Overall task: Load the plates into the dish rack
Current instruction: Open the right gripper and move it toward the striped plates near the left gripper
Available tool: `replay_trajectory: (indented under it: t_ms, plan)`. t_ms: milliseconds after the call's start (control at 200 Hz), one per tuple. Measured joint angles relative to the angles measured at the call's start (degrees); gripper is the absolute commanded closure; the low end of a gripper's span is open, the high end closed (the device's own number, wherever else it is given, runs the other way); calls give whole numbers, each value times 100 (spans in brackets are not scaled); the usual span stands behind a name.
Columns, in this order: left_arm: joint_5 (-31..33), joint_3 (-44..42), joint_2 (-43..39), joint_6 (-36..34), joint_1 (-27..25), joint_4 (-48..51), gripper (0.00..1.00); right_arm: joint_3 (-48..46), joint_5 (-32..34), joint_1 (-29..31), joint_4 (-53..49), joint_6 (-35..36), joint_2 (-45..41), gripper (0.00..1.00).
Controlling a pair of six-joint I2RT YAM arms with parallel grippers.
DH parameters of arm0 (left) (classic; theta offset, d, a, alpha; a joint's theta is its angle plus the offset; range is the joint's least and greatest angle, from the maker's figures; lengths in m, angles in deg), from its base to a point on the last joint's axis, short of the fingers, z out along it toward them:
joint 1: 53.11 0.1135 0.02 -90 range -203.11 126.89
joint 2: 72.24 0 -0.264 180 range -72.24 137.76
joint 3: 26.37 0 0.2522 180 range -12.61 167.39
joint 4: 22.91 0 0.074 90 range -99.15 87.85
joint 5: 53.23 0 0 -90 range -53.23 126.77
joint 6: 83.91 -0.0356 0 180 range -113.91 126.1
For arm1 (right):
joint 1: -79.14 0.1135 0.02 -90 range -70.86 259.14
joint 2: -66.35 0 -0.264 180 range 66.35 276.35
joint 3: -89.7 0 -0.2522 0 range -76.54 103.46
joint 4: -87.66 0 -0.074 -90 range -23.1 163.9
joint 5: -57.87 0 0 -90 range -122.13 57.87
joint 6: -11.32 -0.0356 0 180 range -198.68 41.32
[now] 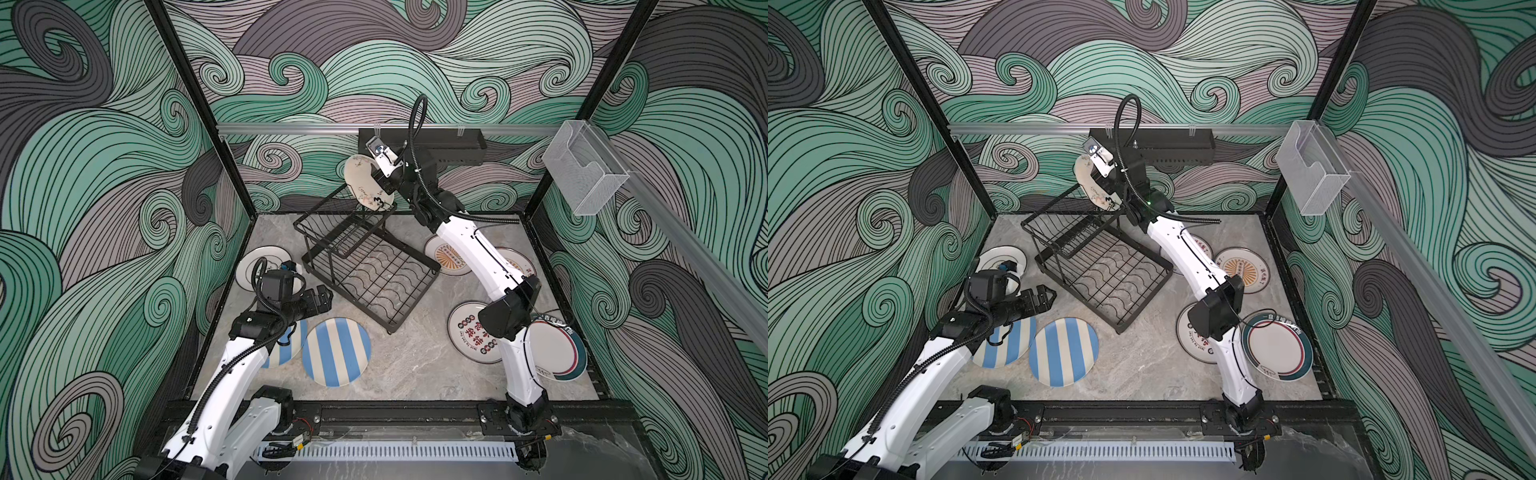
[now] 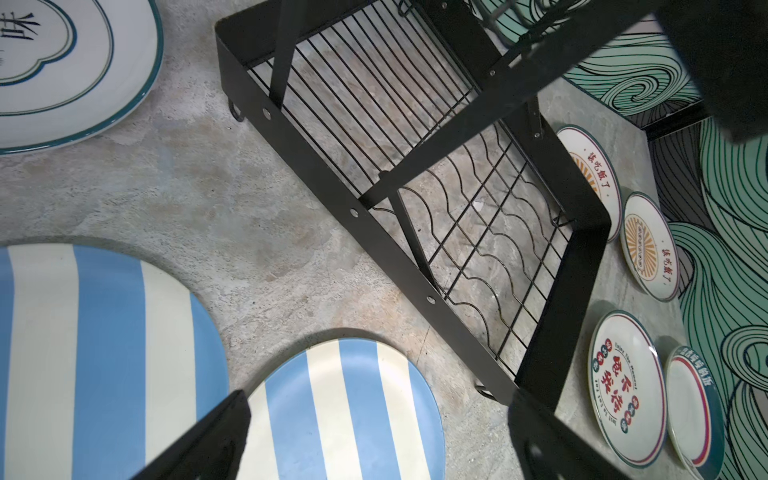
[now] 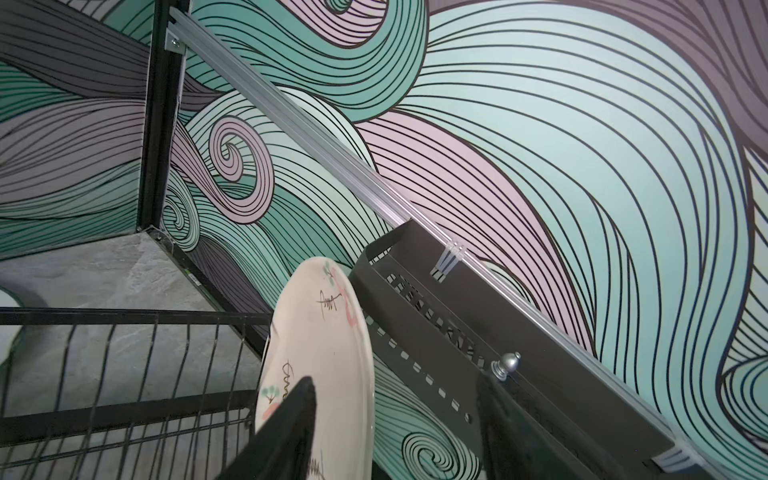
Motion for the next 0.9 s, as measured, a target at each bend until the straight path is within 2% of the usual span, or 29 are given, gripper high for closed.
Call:
replay_trajectory:
  t_ms: [75, 170, 240, 375, 490, 590, 701, 901]
  plan:
    - [131, 0, -2, 37, 0, 13, 2, -68, -92, 0, -424, -363, -328, 28]
    - [262, -24, -31, 96, 2, 11, 1, -846, -299, 0, -750, -909, -1137, 26]
    - [337, -96, -87, 149, 2, 11, 1, -1910, -503, 7, -817, -1401, -2000, 25]
    - [404, -240, -223, 247, 2, 17, 1, -4739, -1021, 26, -363, -2476, -3912, 23]
    - [439, -323, -356, 302, 0, 9, 1, -6793, -1440, 131, -42, -3370, -5095, 22]
    - [442, -505, -498, 361, 0, -35, 1, -8118, -1657, 385, 101, -4098, -5694, 22]
    - [437, -728, -520, 472, 2, -61, 1, -9381, -1770, 931, 315, -5005, -6192, 21]
    - [258, -1099, -527, 632, 2, -164, 1, -10640, -1757, 1847, 1115, -6575, -6470, 22]
